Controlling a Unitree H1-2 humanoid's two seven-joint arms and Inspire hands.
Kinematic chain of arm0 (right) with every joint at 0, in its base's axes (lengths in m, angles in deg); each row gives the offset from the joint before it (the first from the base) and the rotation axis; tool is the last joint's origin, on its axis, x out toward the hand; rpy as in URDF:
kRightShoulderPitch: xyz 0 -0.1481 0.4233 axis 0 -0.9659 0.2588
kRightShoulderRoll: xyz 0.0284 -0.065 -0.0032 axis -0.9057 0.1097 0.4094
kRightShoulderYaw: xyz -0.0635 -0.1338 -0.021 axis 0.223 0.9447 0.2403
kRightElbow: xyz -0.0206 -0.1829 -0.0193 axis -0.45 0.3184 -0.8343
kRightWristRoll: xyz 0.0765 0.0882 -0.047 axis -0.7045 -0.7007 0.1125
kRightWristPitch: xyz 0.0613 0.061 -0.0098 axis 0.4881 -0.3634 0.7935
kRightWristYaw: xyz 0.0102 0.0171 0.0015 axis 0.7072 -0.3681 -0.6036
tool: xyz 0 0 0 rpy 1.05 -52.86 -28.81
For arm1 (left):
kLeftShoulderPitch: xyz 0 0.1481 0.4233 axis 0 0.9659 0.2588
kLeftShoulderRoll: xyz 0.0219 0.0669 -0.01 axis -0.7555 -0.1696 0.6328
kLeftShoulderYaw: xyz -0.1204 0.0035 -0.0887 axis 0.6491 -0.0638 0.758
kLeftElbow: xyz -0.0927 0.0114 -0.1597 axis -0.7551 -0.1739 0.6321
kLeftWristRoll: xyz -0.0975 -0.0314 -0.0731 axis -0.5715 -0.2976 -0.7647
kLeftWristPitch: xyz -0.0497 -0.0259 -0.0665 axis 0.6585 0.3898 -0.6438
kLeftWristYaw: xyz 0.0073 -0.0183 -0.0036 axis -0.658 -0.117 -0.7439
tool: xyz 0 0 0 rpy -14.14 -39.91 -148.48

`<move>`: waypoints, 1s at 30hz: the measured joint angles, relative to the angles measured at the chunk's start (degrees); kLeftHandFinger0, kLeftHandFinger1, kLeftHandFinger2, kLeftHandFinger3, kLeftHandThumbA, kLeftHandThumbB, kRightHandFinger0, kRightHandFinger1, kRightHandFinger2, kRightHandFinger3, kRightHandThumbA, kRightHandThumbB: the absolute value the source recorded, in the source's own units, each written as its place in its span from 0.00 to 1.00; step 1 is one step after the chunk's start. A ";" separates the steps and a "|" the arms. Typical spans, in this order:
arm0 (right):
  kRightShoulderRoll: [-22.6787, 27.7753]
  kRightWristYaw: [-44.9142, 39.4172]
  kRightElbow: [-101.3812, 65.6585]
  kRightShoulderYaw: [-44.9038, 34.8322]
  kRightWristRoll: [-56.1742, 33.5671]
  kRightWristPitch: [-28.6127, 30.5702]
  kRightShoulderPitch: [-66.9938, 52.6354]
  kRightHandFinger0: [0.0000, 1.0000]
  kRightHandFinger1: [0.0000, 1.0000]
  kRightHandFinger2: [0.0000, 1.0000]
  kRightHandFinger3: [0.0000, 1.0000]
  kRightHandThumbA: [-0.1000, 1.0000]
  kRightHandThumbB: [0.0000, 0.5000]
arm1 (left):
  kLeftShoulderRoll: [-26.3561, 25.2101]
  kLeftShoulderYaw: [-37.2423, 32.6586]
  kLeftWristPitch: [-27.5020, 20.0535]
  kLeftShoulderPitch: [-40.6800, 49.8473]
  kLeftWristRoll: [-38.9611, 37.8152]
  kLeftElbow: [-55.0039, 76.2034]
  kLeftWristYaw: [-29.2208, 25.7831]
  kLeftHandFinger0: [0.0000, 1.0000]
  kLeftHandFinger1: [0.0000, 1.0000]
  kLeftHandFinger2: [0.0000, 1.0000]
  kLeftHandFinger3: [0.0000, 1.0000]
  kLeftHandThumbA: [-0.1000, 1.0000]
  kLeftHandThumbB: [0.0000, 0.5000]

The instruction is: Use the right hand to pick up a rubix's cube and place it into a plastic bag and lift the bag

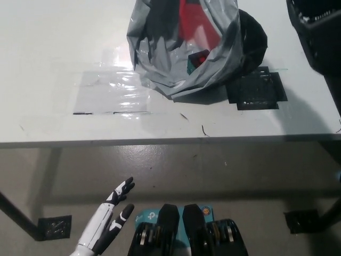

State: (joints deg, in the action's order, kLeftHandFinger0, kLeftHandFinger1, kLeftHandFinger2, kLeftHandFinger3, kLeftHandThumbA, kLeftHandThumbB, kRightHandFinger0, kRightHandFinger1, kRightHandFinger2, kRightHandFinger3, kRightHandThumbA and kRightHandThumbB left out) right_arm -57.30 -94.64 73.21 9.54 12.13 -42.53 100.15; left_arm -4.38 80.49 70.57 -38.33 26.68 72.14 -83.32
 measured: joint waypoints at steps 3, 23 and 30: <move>0.15 1.99 -2.76 -0.85 1.95 0.67 -1.08 1.00 1.00 1.00 1.00 1.00 0.67 | 0.03 0.01 0.02 -0.39 0.10 -0.12 0.00 1.00 1.00 1.00 1.00 1.00 0.23; -3.60 3.85 -39.67 -2.17 4.44 6.18 -52.86 1.00 1.00 1.00 1.00 1.00 0.47 | 0.04 0.88 0.12 -5.95 -0.09 -3.62 -0.02 1.00 1.00 1.00 1.00 1.00 0.36; -5.13 7.93 -40.55 -2.22 7.94 11.40 -62.65 1.00 1.00 1.00 1.00 1.00 0.41 | 0.04 1.07 0.11 -7.31 -0.32 -4.21 -0.02 1.00 1.00 1.00 1.00 1.00 0.38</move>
State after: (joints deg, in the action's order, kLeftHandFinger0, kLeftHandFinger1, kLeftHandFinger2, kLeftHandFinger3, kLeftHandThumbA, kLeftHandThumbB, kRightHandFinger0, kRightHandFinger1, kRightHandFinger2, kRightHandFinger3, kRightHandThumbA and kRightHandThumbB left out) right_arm -62.44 -86.71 32.65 7.32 20.07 -31.12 37.50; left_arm -4.34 81.55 70.68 -45.64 26.37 67.93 -83.34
